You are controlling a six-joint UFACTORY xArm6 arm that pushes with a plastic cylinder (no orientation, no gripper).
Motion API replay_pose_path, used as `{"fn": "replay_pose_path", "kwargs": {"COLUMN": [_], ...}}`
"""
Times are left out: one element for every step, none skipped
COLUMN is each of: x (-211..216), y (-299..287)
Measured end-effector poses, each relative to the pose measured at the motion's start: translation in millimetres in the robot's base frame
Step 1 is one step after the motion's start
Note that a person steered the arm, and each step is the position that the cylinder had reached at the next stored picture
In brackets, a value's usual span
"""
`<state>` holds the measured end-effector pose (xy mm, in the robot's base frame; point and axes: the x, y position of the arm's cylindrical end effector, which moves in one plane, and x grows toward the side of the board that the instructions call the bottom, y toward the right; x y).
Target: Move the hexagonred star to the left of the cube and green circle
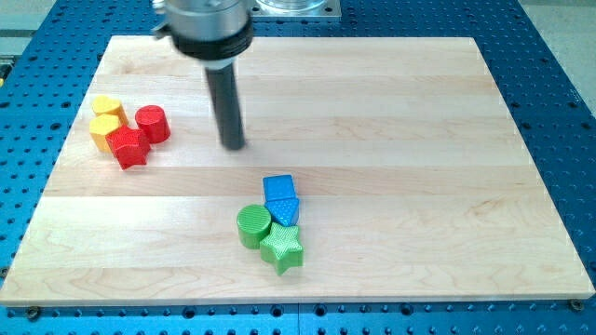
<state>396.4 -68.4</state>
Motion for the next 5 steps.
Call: {"fn": "replay_pose_path", "kwargs": {"x": [-67,-82,-82,-60,-8], "y": [-25,-101,-195,-234,-191]}}
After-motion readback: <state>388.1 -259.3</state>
